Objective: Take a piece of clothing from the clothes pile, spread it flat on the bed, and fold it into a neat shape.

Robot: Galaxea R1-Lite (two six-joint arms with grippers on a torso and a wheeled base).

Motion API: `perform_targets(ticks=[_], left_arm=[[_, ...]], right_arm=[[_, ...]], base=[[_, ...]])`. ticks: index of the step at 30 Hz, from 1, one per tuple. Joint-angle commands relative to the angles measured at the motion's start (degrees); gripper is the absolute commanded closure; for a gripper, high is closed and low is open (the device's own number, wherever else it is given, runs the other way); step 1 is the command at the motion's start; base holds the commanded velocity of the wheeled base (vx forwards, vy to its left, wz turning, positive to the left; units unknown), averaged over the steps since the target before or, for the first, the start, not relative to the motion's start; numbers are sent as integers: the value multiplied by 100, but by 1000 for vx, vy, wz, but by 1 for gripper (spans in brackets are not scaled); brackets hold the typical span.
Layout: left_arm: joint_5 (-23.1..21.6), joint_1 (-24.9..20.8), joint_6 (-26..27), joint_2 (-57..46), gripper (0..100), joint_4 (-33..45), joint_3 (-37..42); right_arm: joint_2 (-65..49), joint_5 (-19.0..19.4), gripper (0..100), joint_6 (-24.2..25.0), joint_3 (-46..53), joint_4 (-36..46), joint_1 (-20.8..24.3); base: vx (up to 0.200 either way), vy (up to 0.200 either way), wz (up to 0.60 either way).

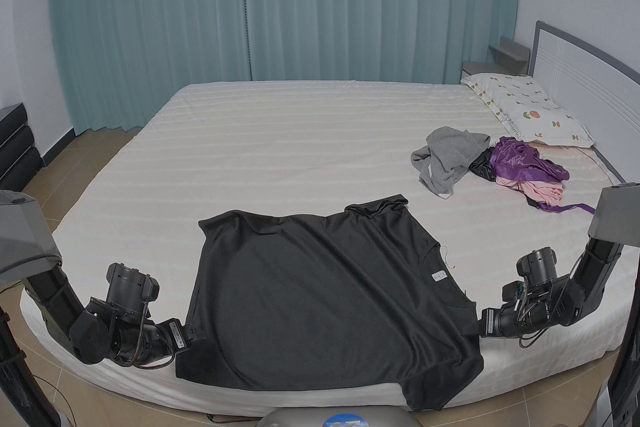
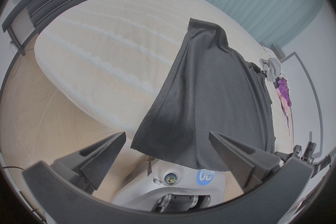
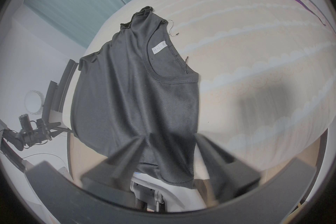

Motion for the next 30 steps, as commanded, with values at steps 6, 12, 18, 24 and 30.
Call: perform_targets(ticks=[6, 12, 18, 24, 30], left_arm=[[4, 47, -5, -27, 0, -154, 21], [4, 47, 4, -27, 0, -154, 39], [4, 38, -5, -27, 0, -163, 30], [4, 47, -5, -18, 0, -163, 30], [-4, 47, -5, -9, 0, -163, 30]], right_arm=[[330, -508, 100, 41, -28, -114, 240], [49, -596, 100, 67, 192, -106, 99], [-83, -517, 100, 59, 315, -132, -59], [391, -271, 0, 50, 51, -536, 38], [620, -385, 100, 59, -89, -853, 82]], base=[[0, 0, 0], [0, 0, 0], [0, 0, 0], [0, 0, 0], [0, 0, 0]])
